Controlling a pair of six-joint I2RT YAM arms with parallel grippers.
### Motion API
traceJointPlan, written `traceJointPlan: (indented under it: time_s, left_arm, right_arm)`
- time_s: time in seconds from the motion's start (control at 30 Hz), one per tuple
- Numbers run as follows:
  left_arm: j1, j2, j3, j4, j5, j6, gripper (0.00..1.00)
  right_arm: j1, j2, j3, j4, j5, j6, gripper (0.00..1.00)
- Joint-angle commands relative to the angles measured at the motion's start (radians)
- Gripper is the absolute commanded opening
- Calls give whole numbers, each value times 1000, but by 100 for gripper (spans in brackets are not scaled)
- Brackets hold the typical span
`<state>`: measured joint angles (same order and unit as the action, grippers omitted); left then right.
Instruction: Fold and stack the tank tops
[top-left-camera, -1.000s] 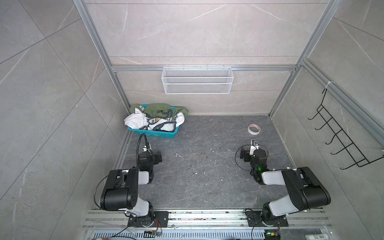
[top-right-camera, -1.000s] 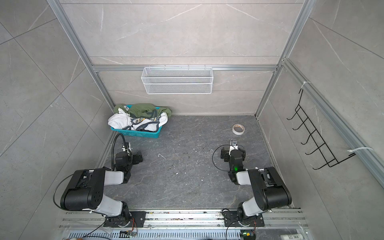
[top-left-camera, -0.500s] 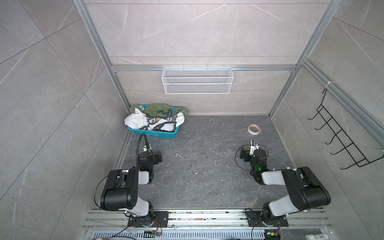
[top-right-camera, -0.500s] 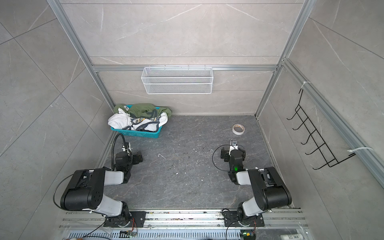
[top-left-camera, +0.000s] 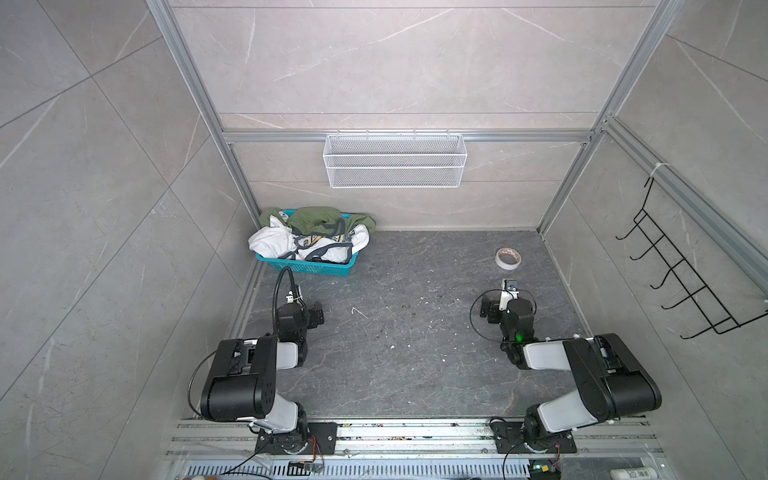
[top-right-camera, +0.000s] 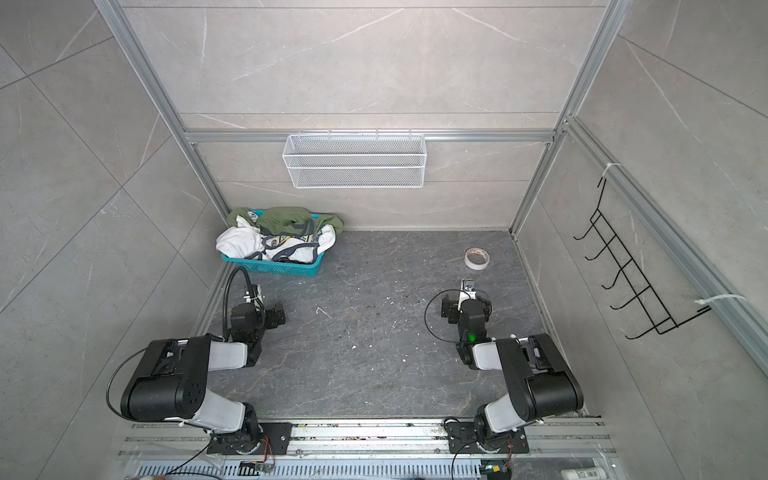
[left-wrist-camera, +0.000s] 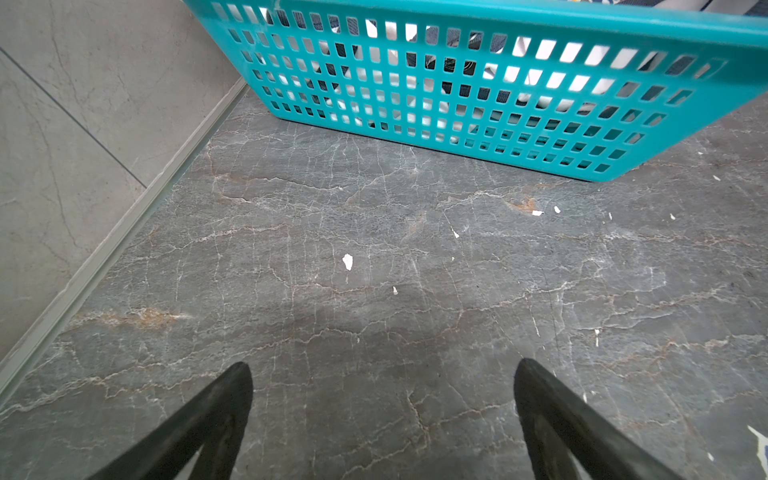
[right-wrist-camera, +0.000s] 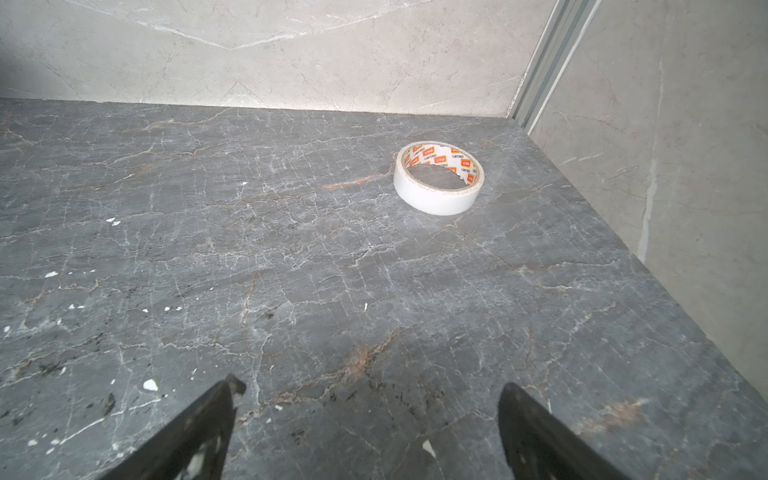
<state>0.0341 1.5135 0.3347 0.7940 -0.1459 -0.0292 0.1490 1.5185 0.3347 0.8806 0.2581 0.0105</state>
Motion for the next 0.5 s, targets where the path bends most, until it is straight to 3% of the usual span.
traceJointPlan:
  time_s: [0.0, 0.13, 0.27, 0.37, 0.47]
  left_arm:
    - [-1, -16, 21, 53, 11, 12, 100]
    - [-12, -31, 14, 60, 10, 30, 100]
    - [-46, -144, 32, -65, -59, 37, 100]
    - [-131, -289, 84, -265, -162, 39, 100]
    - [-190, -440, 148, -448, -186, -82, 100]
  right_arm:
    - [-2, 0, 11, 26, 14, 10, 99]
    - [-2, -4, 2, 42, 0, 3, 99]
    - [0, -87, -27, 35, -36, -17, 99]
    - [7, -250, -2, -158, -28, -17, 99]
    - [12, -427, 41, -331, -67, 12, 99]
